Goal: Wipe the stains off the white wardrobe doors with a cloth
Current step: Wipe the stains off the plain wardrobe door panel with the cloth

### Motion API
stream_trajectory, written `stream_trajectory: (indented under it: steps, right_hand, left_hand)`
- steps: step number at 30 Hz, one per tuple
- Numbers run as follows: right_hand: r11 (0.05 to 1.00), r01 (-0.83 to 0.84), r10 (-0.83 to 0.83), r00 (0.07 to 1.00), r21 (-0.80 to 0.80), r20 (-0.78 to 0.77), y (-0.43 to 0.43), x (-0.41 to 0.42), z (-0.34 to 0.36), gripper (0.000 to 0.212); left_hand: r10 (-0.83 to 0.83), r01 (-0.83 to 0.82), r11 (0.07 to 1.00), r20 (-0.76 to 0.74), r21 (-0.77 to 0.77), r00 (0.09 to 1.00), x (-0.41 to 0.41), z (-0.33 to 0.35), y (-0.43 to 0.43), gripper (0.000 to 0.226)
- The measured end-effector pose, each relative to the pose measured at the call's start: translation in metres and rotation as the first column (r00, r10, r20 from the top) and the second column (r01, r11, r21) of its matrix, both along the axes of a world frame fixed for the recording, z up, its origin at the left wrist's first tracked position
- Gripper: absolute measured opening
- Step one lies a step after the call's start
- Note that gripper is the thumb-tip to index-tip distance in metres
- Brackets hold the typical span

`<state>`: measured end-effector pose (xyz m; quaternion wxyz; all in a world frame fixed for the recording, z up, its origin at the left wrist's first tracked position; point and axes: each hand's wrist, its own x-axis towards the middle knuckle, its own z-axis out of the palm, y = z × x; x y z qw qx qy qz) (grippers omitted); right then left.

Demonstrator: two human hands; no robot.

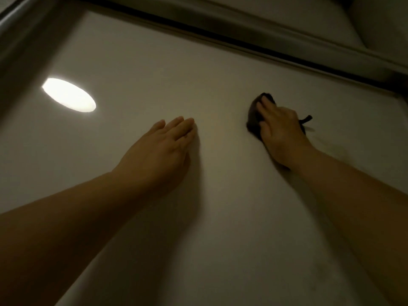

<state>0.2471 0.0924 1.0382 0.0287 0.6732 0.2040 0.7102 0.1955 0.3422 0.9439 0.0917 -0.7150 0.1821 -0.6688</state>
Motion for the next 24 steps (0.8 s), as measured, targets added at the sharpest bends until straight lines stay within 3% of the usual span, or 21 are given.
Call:
stream_trajectory:
  steps: [3,7,10,13,17,19,23,24]
  right_hand:
    - [0.998,-0.005,0.006,0.999,0.055,-0.034,0.026,-0.002,0.006,0.049]
    - [0.969,-0.064,0.086,0.993,-0.238,0.082,0.044,-0.006,-0.052,0.055]
    - [0.948,-0.112,0.118,0.993,-0.298,0.002,0.014,-0.006,-0.103,0.053]
    - [0.958,-0.036,0.043,0.999,-0.285,0.020,-0.033,-0.003,-0.106,0.051]
    - [0.999,0.026,-0.025,0.998,0.034,-0.050,-0.065,0.010,-0.061,0.059]
    - [0.995,-0.019,0.022,0.999,0.101,-0.027,-0.048,0.007,-0.047,0.058]
    - [0.995,0.000,0.012,0.993,-0.100,0.119,-0.009,-0.003,-0.071,0.047]
    - [0.989,-0.020,0.034,0.995,-0.148,0.093,-0.009,-0.002,-0.089,0.050]
  left_hand:
    - [-0.004,0.004,1.000,0.007,-0.010,1.000,0.001,0.000,0.001,0.051]
    - [-0.053,0.053,0.998,0.004,-0.036,0.999,0.001,-0.003,-0.011,0.059]
    - [-0.067,0.067,0.998,-0.021,-0.023,0.998,0.005,-0.013,-0.023,0.055]
    - [-0.072,0.072,0.997,0.004,0.037,0.997,0.007,-0.024,-0.038,0.053]
    - [-0.088,0.090,0.994,-0.040,0.062,0.995,0.009,-0.033,-0.059,0.055]
    - [-0.064,0.066,0.994,-0.023,0.088,0.998,0.011,-0.036,-0.067,0.054]
    - [-0.073,0.073,0.995,-0.006,0.070,0.997,0.012,-0.038,-0.075,0.059]
    - [-0.089,0.089,0.995,-0.010,0.055,0.996,0.011,-0.040,-0.078,0.058]
